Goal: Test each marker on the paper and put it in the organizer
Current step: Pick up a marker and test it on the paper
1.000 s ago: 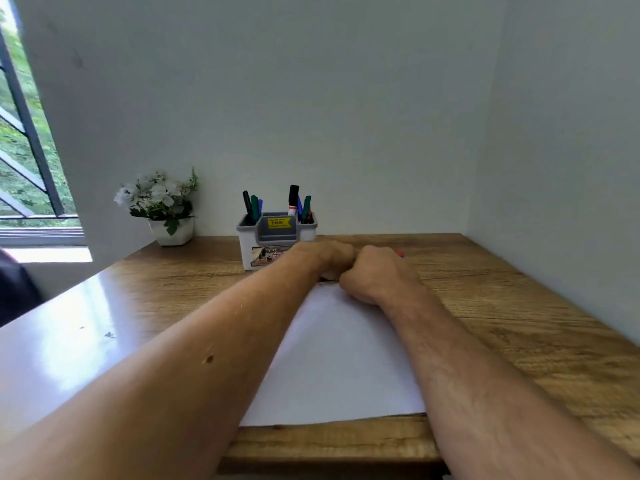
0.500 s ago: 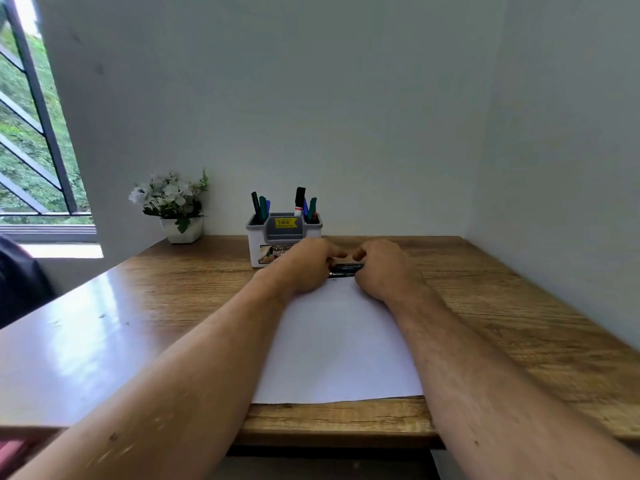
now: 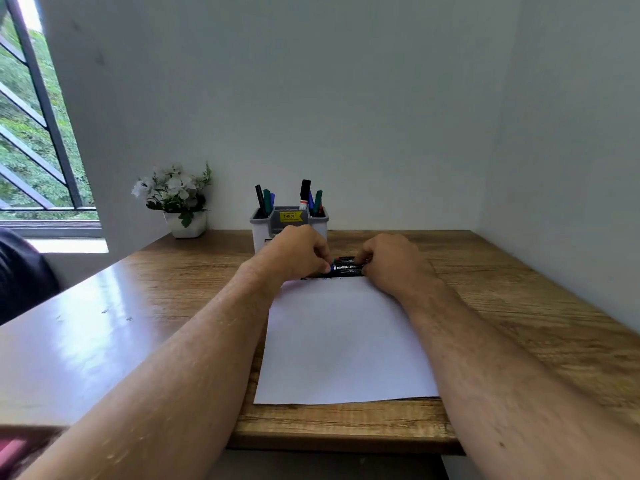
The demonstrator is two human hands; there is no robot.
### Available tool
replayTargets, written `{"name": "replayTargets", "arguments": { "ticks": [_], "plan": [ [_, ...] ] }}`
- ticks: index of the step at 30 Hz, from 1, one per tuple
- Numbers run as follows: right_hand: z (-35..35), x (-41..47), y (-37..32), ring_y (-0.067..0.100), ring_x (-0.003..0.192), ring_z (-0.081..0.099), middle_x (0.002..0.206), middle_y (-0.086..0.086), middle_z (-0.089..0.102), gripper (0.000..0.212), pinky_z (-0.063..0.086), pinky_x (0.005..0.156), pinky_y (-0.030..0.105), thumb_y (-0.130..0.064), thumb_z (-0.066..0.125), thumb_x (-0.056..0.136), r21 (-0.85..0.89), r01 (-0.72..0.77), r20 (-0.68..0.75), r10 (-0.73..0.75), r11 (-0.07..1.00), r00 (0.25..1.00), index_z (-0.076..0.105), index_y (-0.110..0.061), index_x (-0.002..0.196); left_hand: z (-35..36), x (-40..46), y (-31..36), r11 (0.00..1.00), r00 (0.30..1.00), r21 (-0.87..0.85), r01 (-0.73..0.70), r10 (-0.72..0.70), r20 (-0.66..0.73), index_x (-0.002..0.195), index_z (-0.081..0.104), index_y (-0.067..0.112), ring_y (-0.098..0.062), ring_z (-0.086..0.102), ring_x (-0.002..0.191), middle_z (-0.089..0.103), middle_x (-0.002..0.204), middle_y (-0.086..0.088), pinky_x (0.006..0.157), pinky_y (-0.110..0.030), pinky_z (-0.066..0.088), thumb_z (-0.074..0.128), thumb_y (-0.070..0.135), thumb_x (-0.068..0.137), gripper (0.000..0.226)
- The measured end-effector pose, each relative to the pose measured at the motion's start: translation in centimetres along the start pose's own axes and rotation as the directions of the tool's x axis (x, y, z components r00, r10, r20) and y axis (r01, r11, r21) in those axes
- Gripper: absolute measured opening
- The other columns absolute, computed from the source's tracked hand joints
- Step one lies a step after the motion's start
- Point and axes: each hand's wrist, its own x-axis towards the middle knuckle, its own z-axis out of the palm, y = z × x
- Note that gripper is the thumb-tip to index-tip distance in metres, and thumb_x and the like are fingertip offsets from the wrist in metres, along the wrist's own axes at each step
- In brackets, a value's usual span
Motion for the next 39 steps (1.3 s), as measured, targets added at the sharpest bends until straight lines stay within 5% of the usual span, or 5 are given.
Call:
{"name": "replayTargets", "arguments": {
  "ticks": [11, 18, 22, 32, 39],
  "plan": [
    [0.4, 0.3, 0.1, 0.021, 0.102, 0.063, 0.114, 0.000, 0.068, 0.026, 0.053, 0.088, 0.034, -0.016, 0.062, 0.092, -0.056, 0.062, 0.017, -0.061, 0.997, 0.998, 0.077, -0.032, 0.106, 0.3, -0.4, 0.1, 0.998, 1.000, -0.070, -0.002, 0.001, -0.007, 0.079, 0.070, 0.037, -0.004, 0.064, 0.084, 0.070, 0.084, 0.014, 0.088, -0.031, 0.055, 0.076, 0.020, 0.083, 0.018],
    [0.3, 0.3, -0.4, 0.019, 0.093, 0.056, 0.108, 0.001, 0.049, 0.023, 0.043, 0.073, 0.029, -0.012, 0.048, 0.097, 0.238, 0.065, -0.174, -0.024, 0.969, 0.984, 0.060, -0.021, 0.115, -0.5, -0.6, 0.6, 0.908, 0.916, -0.412, -0.077, -0.099, -0.389, 0.098, 0.070, 0.023, -0.007, 0.066, 0.082, 0.070, 0.081, 0.007, 0.079, -0.024, 0.053, 0.048, 0.017, 0.100, 0.024],
    [0.4, 0.1, -1.6, 0.002, 0.076, 0.049, 0.099, -0.003, 0.053, 0.019, 0.034, 0.052, 0.010, -0.011, 0.041, 0.103, 0.497, 0.149, -0.202, -0.053, 0.855, 0.978, 0.051, -0.021, 0.115, -0.2, -0.8, 0.9, 0.914, 0.951, -0.393, -0.104, -0.024, -0.309, 0.103, 0.070, 0.022, -0.009, 0.065, 0.091, 0.070, 0.089, 0.010, 0.091, -0.030, 0.054, 0.048, 0.003, 0.094, 0.031],
    [-0.7, -0.1, -2.5, 0.024, 0.055, 0.062, 0.076, 0.012, 0.062, 0.021, 0.047, 0.044, 0.027, -0.009, 0.058, 0.086, 0.847, 0.179, -0.259, 0.095, 0.500, 0.961, 0.049, -0.028, 0.085, -0.6, -0.7, 0.7, 0.887, 0.965, -0.411, -0.208, 0.119, -0.232, 0.111, 0.070, 0.023, -0.011, 0.064, 0.098, 0.070, 0.098, 0.011, 0.091, -0.024, 0.048, 0.064, 0.008, 0.092, 0.025],
    [-2.1, -0.3, -2.0, 0.022, 0.046, 0.055, 0.064, 0.011, 0.062, 0.011, 0.042, 0.042, 0.025, -0.005, 0.075, 0.082, 0.983, 0.093, -0.131, 0.245, 0.160, 0.961, 0.065, -0.007, 0.079, -1.5, -0.9, 0.9, 0.474, 0.959, -0.842, -0.257, 0.014, -0.284, 0.108, 0.067, 0.006, -0.019, 0.068, 0.082, 0.070, 0.092, -0.014, 0.080, -0.028, 0.059, 0.053, -0.001, 0.097, 0.019]
  ]
}}
